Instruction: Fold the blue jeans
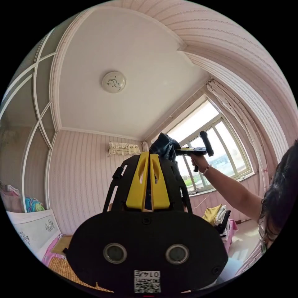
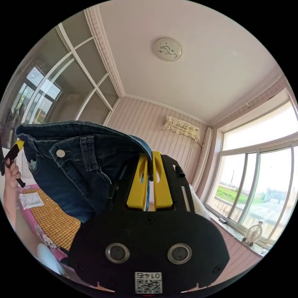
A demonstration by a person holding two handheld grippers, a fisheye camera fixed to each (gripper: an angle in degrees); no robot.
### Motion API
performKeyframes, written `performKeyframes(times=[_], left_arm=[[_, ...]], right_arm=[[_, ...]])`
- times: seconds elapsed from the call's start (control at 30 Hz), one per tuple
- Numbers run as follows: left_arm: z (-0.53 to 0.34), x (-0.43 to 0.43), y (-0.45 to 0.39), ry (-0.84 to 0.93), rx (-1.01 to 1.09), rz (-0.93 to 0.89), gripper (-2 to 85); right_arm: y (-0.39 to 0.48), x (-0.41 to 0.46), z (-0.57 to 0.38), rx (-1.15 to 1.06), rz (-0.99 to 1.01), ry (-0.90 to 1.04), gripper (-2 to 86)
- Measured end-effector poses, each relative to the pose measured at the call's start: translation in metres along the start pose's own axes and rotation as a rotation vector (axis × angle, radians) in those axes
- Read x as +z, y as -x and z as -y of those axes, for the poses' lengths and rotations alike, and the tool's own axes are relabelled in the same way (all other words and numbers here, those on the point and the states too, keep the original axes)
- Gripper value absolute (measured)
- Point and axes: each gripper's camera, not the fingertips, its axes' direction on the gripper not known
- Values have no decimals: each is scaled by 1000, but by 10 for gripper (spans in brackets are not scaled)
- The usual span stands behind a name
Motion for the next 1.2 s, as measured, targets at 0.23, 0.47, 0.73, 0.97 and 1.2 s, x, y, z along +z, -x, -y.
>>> performKeyframes(times=[0.23,0.47,0.73,0.97,1.2], left_arm=[[-192,-129,74,306,-180,148,-10],[-449,-291,72,602,-769,381,-10],[-403,-286,148,535,-567,470,-10],[-432,-333,277,623,-592,936,-10],[-469,-405,233,767,-717,969,-10]], right_arm=[[256,158,-133,-266,376,362,14],[430,202,-473,-161,749,715,15],[467,248,-433,-132,890,621,24],[649,352,-329,-240,981,600,41],[603,299,-483,-315,1050,756,92]])
